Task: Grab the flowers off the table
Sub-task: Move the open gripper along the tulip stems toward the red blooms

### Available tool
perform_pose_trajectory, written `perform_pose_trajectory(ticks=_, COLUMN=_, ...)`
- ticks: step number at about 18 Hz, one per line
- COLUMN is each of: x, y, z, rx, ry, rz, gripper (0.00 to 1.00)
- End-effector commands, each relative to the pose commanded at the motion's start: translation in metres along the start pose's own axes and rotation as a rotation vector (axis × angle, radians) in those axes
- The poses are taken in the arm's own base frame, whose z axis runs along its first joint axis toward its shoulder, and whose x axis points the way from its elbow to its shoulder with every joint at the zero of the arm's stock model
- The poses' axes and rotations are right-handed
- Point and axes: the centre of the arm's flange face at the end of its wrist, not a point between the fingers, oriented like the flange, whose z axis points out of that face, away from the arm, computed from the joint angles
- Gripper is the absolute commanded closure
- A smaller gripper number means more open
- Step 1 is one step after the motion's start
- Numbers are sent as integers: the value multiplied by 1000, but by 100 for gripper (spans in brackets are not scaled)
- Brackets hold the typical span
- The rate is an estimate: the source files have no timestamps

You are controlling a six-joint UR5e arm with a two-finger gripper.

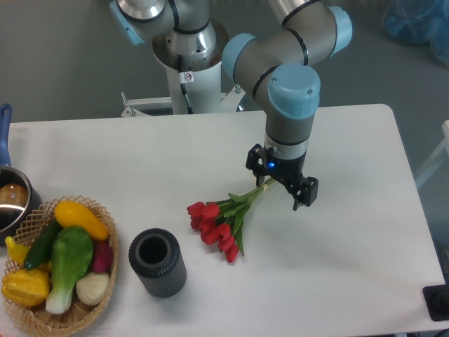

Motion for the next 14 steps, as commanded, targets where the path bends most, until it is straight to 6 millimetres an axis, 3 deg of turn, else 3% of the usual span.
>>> perform_pose_trajectory(ticks=5, x=3, y=2, z=-7, rx=10, ry=-7, rz=-3, gripper=0)
perform_pose_trajectory(ticks=14, x=32, y=8, z=22, rx=-2, ry=65, rz=-4, gripper=0)
